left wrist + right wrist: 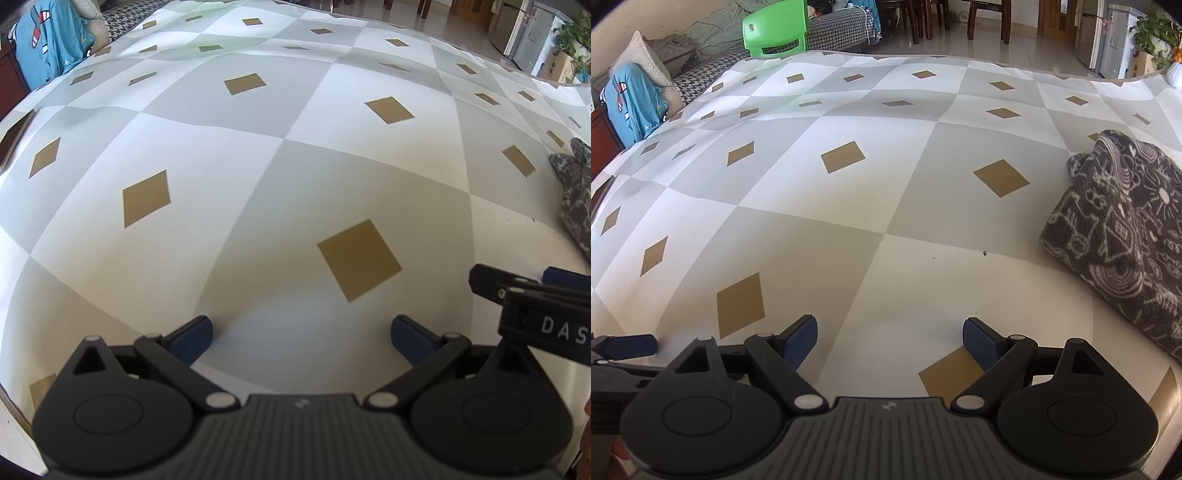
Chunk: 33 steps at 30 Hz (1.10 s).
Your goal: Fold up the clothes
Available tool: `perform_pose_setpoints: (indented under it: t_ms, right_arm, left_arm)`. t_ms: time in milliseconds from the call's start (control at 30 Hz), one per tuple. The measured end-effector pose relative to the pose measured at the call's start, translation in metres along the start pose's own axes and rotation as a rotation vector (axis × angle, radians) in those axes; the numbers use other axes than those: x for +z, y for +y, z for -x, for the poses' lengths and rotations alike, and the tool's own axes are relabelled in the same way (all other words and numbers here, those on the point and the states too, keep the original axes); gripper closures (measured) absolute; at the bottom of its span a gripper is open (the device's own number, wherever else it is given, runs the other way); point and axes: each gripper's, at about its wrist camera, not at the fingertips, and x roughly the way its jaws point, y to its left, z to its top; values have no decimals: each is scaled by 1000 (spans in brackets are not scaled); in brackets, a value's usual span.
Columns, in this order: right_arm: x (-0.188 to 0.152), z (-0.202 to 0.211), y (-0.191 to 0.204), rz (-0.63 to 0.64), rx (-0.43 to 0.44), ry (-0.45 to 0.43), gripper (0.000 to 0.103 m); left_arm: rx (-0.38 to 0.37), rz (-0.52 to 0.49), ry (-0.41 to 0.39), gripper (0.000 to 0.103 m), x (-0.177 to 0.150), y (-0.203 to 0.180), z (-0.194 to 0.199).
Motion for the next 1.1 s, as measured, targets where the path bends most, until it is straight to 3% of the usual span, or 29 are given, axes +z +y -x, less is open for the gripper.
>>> perform_pose_setpoints:
  t_ms: [267, 467, 733, 933, 1100]
  right_arm:
    - [14, -21, 13, 119, -44, -32, 16]
    - [22, -34, 15, 157, -32, -96, 15]
    - [36, -54, 12, 178, -17, -194, 15]
    - [41, -65, 13, 190, 1, -258, 14]
    - [46, -71, 12, 185, 6, -267, 7]
  left_arm:
    - [-3, -59, 44, 0, 30, 20, -13]
    - [45, 21, 30, 0, 49, 51, -24]
    - [88, 109, -26, 0, 63, 64, -34]
    - [100, 130, -47, 0, 70, 66, -38]
    - [99, 125, -69, 0, 74, 66, -41]
